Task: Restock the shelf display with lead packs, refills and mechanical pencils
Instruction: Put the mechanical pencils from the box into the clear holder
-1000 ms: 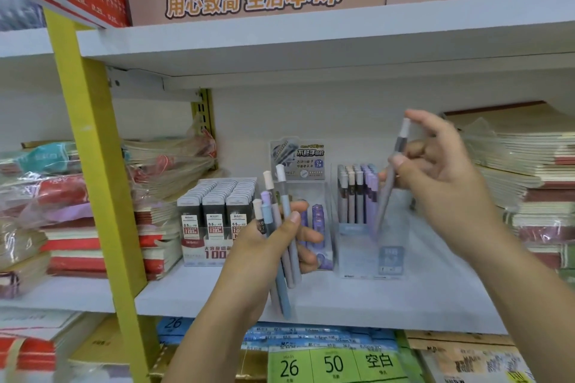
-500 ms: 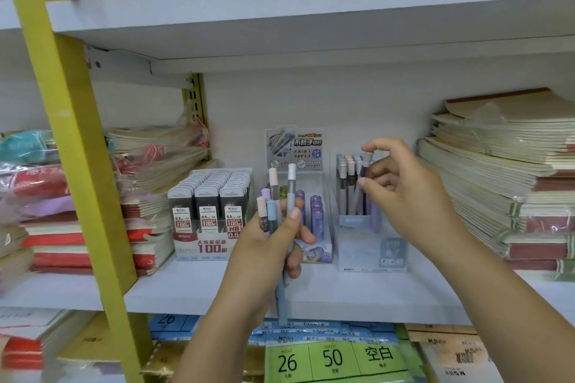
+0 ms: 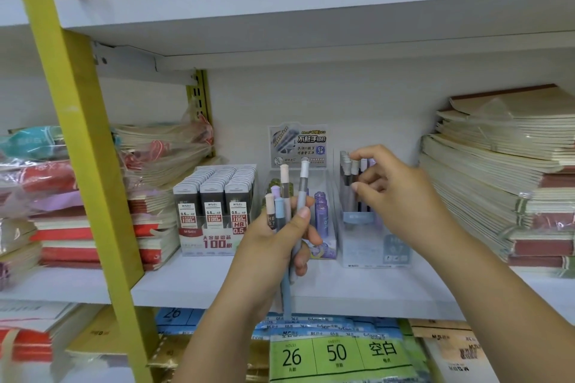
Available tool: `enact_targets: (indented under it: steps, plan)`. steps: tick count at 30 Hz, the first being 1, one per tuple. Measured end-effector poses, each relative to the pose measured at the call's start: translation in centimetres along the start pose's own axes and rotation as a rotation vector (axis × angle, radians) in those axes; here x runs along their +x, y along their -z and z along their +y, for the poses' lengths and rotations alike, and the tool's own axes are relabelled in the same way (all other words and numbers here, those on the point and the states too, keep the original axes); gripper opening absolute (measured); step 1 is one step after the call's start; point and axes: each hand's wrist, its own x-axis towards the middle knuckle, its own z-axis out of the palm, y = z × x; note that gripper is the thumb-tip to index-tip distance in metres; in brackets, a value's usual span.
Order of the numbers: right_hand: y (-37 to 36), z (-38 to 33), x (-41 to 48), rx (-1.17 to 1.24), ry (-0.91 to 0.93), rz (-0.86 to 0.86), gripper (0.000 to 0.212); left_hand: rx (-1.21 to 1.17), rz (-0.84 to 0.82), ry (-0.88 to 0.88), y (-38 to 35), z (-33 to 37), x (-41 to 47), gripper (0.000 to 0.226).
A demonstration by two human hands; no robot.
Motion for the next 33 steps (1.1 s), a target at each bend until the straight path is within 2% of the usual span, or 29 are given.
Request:
enact_targets:
  steps: [5, 9, 10, 12, 14, 15, 20, 23, 25, 27, 29, 33]
  plan:
    - [-0.3, 0.1, 0.1, -0.093, -0.022, -0.017, 0.036, -0.012, -0.037, 0.004, -0.3, 0.3, -0.3, 0.022]
    - [1.3, -2.2, 0.0, -0.093, 0.058, 0.164, 0.027, -0.032, -0.109, 0.001, -0.4, 0.6, -0.6, 0.018]
    - [1.7, -2.9, -0.1, -0.028, 0.049, 0.164, 0.022, -0.028, -0.129, -0.001, -0.4, 0.7, -0.7, 0.018]
    - [2.4, -4.5, -0.6, 0.224, -0.041, 0.006, 0.015, -0.007, -0.166, -0.010, -0.5, 0.8, -0.8, 0.017]
    - [2.4, -5.7, -1.3, 0.494, -0.125, -0.178, 0.020, 0.028, -0.200, -0.022, -0.8, 0.8, -0.9, 0.020]
    - [2.3, -5.9, -1.5, 0.567, -0.148, -0.219, 0.024, 0.042, -0.212, -0.028, -1.0, 0.8, -0.8, 0.021]
    - [2.2, -5.7, -1.6, 0.702, -0.213, -0.136, 0.023, 0.047, -0.249, -0.031, -1.8, 0.7, -0.8, 0.023]
    - [3.1, -5.1, -0.9, 0.796, -0.215, 0.072, 0.020, 0.033, -0.193, 0.000, -2.0, 0.5, -0.6, 0.033]
    - [4.2, -4.4, -0.5, 0.775, -0.151, 0.237, 0.023, 0.023, -0.122, 0.033, -1.8, 0.4, -0.5, 0.037]
    - [5.2, -3.6, -0.5, 0.647, -0.057, 0.331, 0.026, 0.019, -0.096, 0.042, -1.5, 0.4, -0.3, 0.029]
    - [5.5, -2.8, -0.5, 0.478, -0.001, 0.325, 0.030, 0.044, -0.089, 0.031, -1.2, 0.5, -0.3, 0.024]
    - [4.3, -1.3, -0.5, 0.200, 0.007, 0.181, 0.030, 0.076, -0.056, 0.052, -0.9, 0.3, -0.3, 0.038]
